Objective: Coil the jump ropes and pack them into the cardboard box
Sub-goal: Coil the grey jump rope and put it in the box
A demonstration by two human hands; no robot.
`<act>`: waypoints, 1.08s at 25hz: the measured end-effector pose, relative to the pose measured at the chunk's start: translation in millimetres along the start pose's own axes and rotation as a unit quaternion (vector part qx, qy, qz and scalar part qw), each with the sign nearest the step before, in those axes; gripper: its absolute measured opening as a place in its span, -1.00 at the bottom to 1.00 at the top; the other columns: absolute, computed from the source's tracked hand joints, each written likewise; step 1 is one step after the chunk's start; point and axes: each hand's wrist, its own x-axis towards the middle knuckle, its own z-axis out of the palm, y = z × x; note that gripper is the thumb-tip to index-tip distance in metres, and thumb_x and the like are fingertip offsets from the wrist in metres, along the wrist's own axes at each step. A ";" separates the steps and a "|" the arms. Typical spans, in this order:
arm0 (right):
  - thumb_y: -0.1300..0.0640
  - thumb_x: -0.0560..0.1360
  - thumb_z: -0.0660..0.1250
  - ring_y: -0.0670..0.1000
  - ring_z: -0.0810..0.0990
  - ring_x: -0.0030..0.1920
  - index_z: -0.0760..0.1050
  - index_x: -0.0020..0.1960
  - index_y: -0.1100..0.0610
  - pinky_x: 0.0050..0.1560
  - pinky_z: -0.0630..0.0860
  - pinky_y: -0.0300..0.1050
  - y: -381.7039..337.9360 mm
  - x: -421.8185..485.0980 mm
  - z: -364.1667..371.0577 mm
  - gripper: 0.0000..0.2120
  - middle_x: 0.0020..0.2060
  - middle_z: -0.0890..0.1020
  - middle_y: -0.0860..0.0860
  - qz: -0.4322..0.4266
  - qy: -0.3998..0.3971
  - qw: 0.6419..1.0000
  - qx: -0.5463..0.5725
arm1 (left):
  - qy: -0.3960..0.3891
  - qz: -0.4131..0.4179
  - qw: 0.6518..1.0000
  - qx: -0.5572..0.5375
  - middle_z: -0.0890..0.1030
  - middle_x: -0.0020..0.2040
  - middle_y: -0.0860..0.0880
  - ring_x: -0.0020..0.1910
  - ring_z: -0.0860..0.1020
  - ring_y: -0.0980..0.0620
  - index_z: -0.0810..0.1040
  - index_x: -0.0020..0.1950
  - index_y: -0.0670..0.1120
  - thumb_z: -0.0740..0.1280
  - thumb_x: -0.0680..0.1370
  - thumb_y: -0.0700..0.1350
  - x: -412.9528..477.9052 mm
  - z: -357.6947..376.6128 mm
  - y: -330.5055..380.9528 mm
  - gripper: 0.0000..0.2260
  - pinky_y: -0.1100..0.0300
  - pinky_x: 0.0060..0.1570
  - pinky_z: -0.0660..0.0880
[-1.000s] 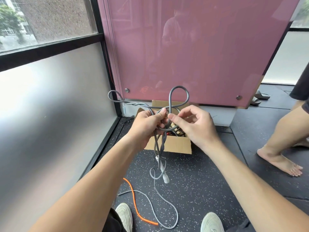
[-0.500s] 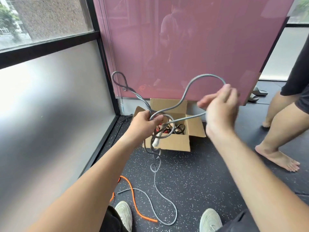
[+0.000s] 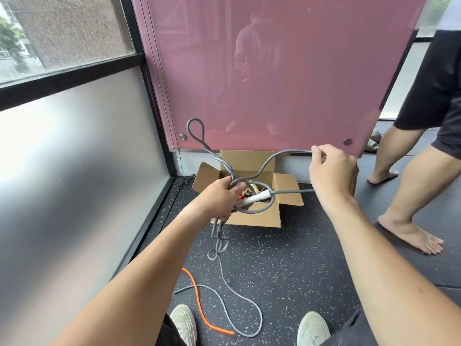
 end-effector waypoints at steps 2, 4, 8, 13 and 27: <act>0.01 0.63 0.23 0.29 0.55 -0.16 0.64 0.07 0.13 -0.20 0.33 -0.02 -4.6 -4.1 1.2 -0.74 -0.10 0.63 0.20 -0.014 -0.015 0.998 -0.061 | 0.007 0.012 1.000 0.026 0.71 -0.18 -0.14 -0.50 0.50 -0.04 0.53 0.03 -0.09 0.21 0.68 0.03 -1.0 3.5 0.7 -0.78 0.25 -0.53 0.39; 0.00 0.60 0.27 0.28 0.55 0.01 0.57 0.21 0.08 -0.07 0.36 0.03 -15.0 -9.9 2.4 -0.74 0.07 0.54 0.17 -0.063 -0.017 0.993 -0.103 | 0.056 0.034 0.997 0.045 0.70 -0.26 -0.05 -0.37 0.60 -0.09 0.55 -0.10 -0.01 0.23 0.66 0.04 -0.8 1.1 0.9 -0.78 0.20 -0.41 0.45; -0.01 0.63 0.23 0.18 0.49 0.16 0.57 0.15 0.12 0.12 0.39 0.10 -47.3 -34.9 3.7 -0.74 0.19 0.53 0.17 -0.372 0.005 0.928 -0.017 | 0.138 0.032 0.990 0.016 0.68 -0.34 0.08 -0.25 0.62 0.05 0.60 -0.16 0.04 0.26 0.65 0.01 1.5 -10.5 -5.5 -0.77 0.08 -0.15 0.55; -0.40 0.58 -0.07 -0.17 0.60 -0.13 0.65 -0.25 -0.10 -0.03 0.41 -0.20 -72.2 -68.2 -6.0 -0.36 -0.24 0.67 -0.15 -0.221 -0.480 0.818 0.228 | 0.181 0.033 0.978 0.097 0.68 -0.11 -0.01 -0.06 0.62 -0.09 0.61 0.00 -0.04 0.25 0.61 -0.09 4.4 -21.4 -11.3 -0.86 0.04 -0.04 0.53; -0.06 0.64 0.23 -0.04 0.43 -0.48 0.33 -0.53 0.06 -0.26 0.44 -0.10 -15.5 -9.1 -21.1 -0.43 -0.58 0.44 -0.07 0.162 -0.097 0.880 0.436 | 0.188 -0.006 0.981 -0.055 0.47 -0.39 -0.01 -0.54 0.32 0.08 0.58 -0.22 -0.13 0.31 0.51 0.35 1.8 -65.0 -24.6 -0.47 0.18 -0.44 0.23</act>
